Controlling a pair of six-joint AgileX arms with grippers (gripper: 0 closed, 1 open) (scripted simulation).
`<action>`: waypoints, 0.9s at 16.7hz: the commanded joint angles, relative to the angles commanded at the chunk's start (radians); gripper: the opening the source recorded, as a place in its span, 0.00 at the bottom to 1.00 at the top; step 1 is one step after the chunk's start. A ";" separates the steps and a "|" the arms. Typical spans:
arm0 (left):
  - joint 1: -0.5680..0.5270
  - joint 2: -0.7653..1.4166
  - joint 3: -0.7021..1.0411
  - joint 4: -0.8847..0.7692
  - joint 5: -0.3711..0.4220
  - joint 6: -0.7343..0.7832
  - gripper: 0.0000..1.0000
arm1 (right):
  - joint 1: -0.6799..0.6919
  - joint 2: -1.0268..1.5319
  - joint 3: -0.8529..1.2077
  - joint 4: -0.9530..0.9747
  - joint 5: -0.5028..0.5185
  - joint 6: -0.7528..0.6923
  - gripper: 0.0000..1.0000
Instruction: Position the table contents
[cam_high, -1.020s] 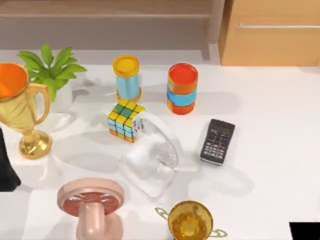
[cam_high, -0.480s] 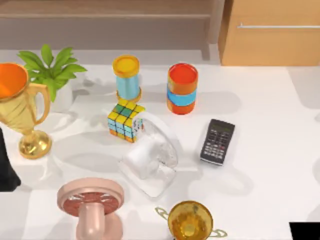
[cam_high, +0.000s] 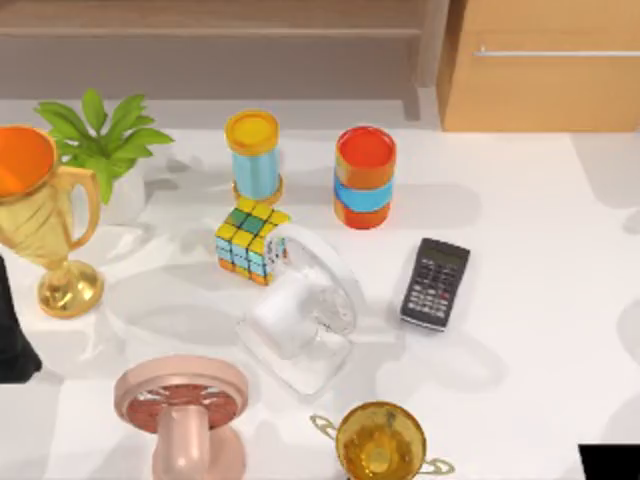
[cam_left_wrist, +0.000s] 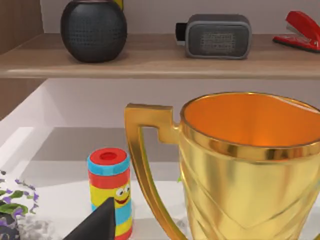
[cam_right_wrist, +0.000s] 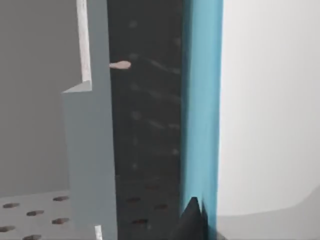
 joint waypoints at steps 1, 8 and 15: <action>0.000 0.000 0.000 0.000 0.000 0.000 1.00 | 0.005 0.013 0.015 -0.002 0.005 0.001 0.00; 0.000 0.000 0.000 0.000 0.000 0.000 1.00 | 0.022 0.066 0.068 -0.012 0.023 0.009 0.00; 0.000 0.000 0.000 0.000 0.000 0.000 1.00 | 0.022 0.066 0.068 -0.012 0.023 0.009 0.53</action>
